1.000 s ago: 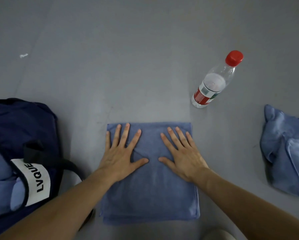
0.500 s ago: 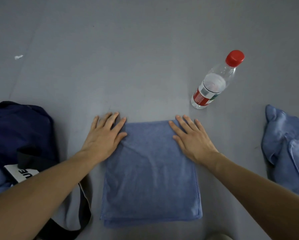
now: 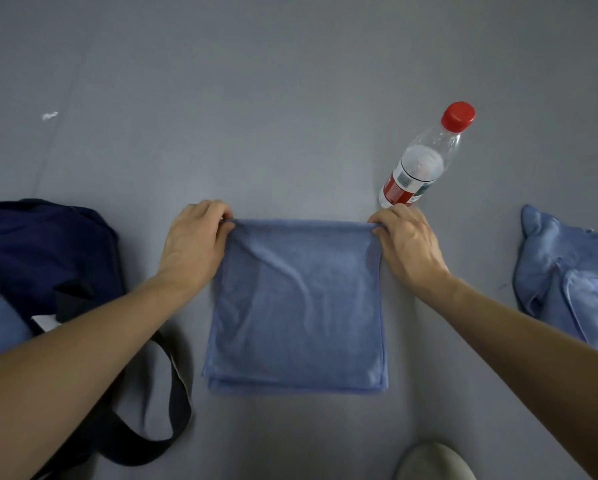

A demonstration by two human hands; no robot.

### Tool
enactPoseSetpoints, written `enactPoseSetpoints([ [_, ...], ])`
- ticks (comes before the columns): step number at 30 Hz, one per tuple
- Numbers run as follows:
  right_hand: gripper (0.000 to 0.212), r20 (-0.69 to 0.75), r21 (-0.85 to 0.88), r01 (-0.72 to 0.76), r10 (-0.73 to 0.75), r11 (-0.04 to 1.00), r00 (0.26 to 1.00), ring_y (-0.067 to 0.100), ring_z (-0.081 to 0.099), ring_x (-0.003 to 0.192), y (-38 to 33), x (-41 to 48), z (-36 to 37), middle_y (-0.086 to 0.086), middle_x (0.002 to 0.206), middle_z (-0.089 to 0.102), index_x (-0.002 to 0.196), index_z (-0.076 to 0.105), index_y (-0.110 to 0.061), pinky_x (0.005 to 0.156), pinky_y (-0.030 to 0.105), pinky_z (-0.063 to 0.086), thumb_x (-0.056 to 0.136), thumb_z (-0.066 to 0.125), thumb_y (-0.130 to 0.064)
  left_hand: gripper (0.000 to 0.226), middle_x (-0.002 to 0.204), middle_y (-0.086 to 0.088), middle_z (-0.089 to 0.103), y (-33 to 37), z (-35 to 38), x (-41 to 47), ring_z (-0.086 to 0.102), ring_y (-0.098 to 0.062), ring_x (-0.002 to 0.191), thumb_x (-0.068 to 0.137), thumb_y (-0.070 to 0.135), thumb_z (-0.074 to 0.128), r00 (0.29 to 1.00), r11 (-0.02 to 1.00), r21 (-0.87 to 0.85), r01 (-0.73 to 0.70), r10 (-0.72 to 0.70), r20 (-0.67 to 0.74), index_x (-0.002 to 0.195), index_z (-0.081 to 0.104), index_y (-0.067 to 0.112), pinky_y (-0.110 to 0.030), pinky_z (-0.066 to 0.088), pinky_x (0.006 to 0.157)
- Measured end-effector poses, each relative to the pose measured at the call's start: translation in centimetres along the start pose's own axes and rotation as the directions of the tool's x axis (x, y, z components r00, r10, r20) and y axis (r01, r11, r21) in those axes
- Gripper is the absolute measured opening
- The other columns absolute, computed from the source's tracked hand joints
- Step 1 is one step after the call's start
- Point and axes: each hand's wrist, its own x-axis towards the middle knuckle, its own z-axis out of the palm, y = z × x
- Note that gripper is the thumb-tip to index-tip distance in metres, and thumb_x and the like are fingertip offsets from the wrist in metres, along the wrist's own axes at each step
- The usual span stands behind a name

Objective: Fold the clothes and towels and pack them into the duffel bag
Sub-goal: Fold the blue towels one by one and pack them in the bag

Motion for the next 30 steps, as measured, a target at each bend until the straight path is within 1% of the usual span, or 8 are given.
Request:
enactPoseSetpoints([
  [5, 0.017, 0.041, 0.026, 0.196, -0.197, 0.98, 0.979, 0.032, 0.063, 0.108, -0.2, -8.2, -1.3, 0.007, 0.115, 0.068, 0.104, 0.067, -0.01, 0.087, 0.041, 0.054, 0.09, 0.063, -0.003, 0.013, 0.1, -0.008, 0.07, 1.0, -2.1, -7.5, 0.063, -0.029, 0.09, 0.098, 0.02, 0.05, 0.991, 0.994, -0.025, -0.106, 0.108, 0.075, 0.101, 0.061, 0.014, -0.04, 0.05, 0.081],
  [9, 0.023, 0.101, -0.007, 0.322, -0.319, 0.947, 0.942, 0.026, 0.062, 0.122, -0.8, -15.3, -0.6, 0.005, 0.125, 0.069, 0.102, 0.071, -0.01, 0.099, 0.04, 0.051, 0.08, 0.074, -0.004, 0.035, 0.114, -0.01, 0.07, 1.2, -3.0, -14.4, 0.066, -0.032, 0.103, 0.095, 0.026, 0.043, 0.978, 0.99, 0.041, -0.137, 0.129, 0.167, 0.111, 0.069, 0.01, -0.044, 0.052, 0.091],
  [13, 0.016, 0.202, -0.034, 0.453, -0.437, 0.891, 0.876, 0.029, 0.062, 0.122, -0.9, -20.0, 0.3, 0.007, 0.123, 0.07, 0.096, 0.074, -0.011, 0.102, 0.044, 0.051, 0.08, 0.07, -0.014, 0.045, 0.115, -0.012, 0.072, 1.2, -2.6, -19.7, 0.07, -0.033, 0.101, 0.093, 0.034, 0.038, 0.957, 0.987, 0.112, -0.118, 0.083, 0.277, 0.107, 0.074, 0.01, -0.042, 0.057, 0.088],
  [16, 0.019, 0.31, -0.091, 0.474, -0.428, 0.876, 0.849, 0.028, 0.062, 0.121, -0.7, -21.3, 1.4, 0.004, 0.124, 0.069, 0.093, 0.074, -0.018, 0.106, 0.046, 0.047, 0.082, 0.07, -0.032, 0.064, 0.106, -0.009, 0.075, 1.5, -1.5, -21.2, 0.071, -0.029, 0.103, 0.103, 0.051, 0.026, 0.924, 0.962, 0.14, -0.234, 0.175, 0.339, 0.096, 0.075, 0.01, -0.041, 0.055, 0.093],
  [18, 0.021, 0.265, -0.047, 0.423, -0.397, 0.905, 0.878, 0.029, 0.063, 0.114, -0.8, -20.7, 2.1, 0.004, 0.118, 0.068, 0.092, 0.072, -0.019, 0.104, 0.04, 0.047, 0.089, 0.064, -0.038, 0.07, 0.115, -0.007, 0.072, 2.1, -0.6, -20.5, 0.067, -0.028, 0.111, 0.103, 0.058, 0.022, 0.918, 0.964, 0.126, -0.233, 0.175, 0.356, 0.104, 0.074, 0.011, -0.043, 0.053, 0.097],
  [21, 0.032, 0.173, -0.046, 0.384, -0.371, 0.922, 0.912, 0.031, 0.059, 0.122, -2.8, -18.4, 4.1, 0.008, 0.128, 0.063, 0.116, 0.071, -0.017, 0.104, 0.04, 0.046, 0.099, 0.053, -0.037, 0.056, 0.14, -0.009, 0.06, 4.2, 1.8, -18.4, 0.053, -0.028, 0.133, 0.106, 0.045, 0.03, 0.912, 0.961, 0.07, -0.267, 0.229, 0.341, 0.13, 0.065, 0.008, -0.045, 0.044, 0.109],
  [24, 0.054, 0.259, -0.117, 0.375, -0.337, 0.919, 0.905, 0.031, 0.036, 0.145, -5.4, -15.8, 6.9, 0.01, 0.155, 0.041, 0.147, 0.048, -0.015, 0.117, 0.048, 0.032, 0.101, 0.044, -0.044, 0.055, 0.158, -0.013, 0.039, 7.3, 4.9, -16.0, 0.034, -0.03, 0.147, 0.104, 0.038, 0.033, 0.912, 0.964, 0.05, -0.26, 0.228, 0.341, 0.151, 0.043, 0.01, -0.05, 0.03, 0.119],
  [30, 0.069, 0.375, -0.206, 0.409, -0.314, 0.889, 0.872, 0.028, 0.014, 0.153, -3.3, -13.2, 8.8, 0.003, 0.165, 0.019, 0.159, 0.019, -0.023, 0.12, 0.056, 0.02, 0.102, 0.03, -0.06, 0.067, 0.165, -0.013, 0.021, 7.4, 8.3, -13.4, 0.02, -0.033, 0.152, 0.1, 0.053, 0.028, 0.922, 0.972, 0.16, -0.174, 0.104, 0.372, 0.158, 0.026, 0.019, -0.052, 0.012, 0.123],
])
